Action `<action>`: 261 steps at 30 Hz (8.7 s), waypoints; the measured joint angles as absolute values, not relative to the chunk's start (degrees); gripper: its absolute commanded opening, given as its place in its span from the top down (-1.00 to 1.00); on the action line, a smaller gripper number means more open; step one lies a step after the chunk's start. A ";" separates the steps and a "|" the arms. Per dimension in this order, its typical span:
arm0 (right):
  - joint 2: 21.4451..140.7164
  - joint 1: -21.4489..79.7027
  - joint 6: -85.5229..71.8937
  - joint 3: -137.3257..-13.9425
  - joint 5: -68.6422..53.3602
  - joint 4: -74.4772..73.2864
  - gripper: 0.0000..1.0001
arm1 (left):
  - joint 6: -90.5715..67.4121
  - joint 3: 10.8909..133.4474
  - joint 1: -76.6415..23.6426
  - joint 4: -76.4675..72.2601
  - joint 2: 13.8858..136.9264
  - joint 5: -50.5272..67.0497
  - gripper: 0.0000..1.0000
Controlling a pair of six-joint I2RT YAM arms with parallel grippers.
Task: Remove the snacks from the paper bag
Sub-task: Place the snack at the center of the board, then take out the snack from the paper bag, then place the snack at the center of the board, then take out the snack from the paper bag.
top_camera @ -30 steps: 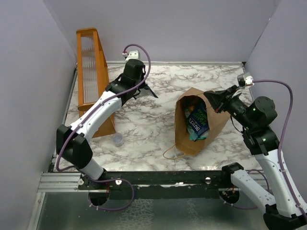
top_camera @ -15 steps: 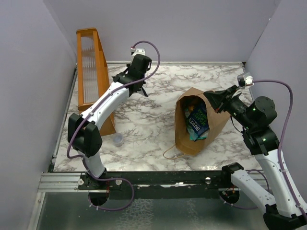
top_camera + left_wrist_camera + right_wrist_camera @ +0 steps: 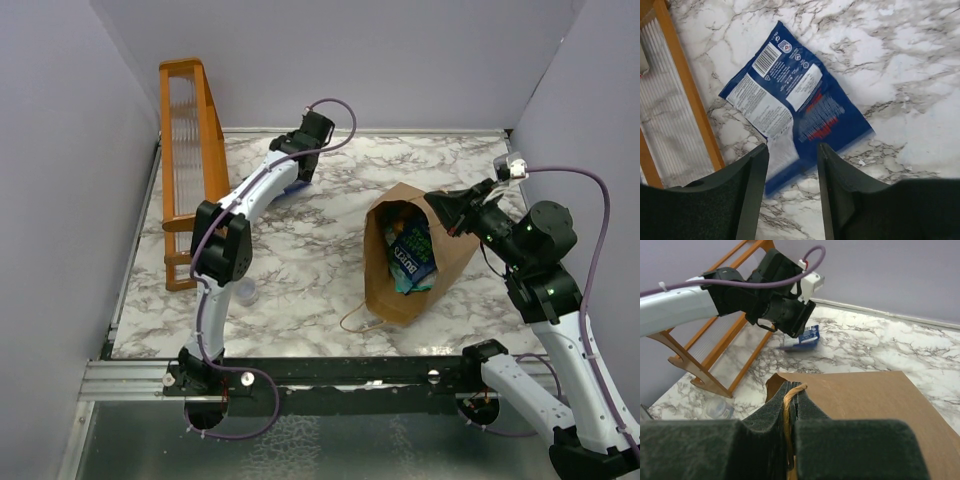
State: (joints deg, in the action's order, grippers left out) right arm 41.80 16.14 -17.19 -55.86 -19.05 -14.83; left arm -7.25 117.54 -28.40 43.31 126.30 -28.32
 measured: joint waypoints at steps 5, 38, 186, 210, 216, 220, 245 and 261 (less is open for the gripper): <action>41.82 16.14 -17.23 -55.86 -19.05 -15.03 0.97 | -7.84 112.77 -28.36 41.19 117.32 -22.06 -0.16; 43.07 16.14 -17.17 -55.88 -19.09 -15.00 0.97 | -21.63 52.27 -75.79 -9.91 74.46 -17.67 -0.19; 52.62 16.19 -13.63 -72.49 -4.38 -23.16 0.90 | -13.21 112.44 -32.71 45.08 118.54 -32.95 1.00; 50.63 16.19 -13.72 -69.63 -8.64 -21.67 0.90 | -12.01 105.97 -28.42 44.03 109.19 -14.55 -0.22; 49.69 16.19 -14.35 -68.07 -11.16 -20.67 0.90 | -17.80 84.64 -30.63 28.40 82.37 -0.43 -0.28; 49.71 16.19 -14.94 -67.90 -12.67 -20.32 0.90 | -22.96 69.82 -33.67 16.60 68.75 5.98 -0.33; 49.80 16.19 -15.14 -68.29 -14.13 -20.58 0.88 | -18.00 65.63 -82.00 -12.84 83.15 -24.91 0.18; 48.29 16.19 -17.50 -68.29 -17.91 -21.19 0.87 | -14.41 69.21 -80.42 -19.77 98.61 -35.66 0.25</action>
State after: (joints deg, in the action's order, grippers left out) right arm 48.29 16.19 -17.50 -68.29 -17.91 -21.19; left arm -14.41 69.21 -80.42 -19.77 98.61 -35.66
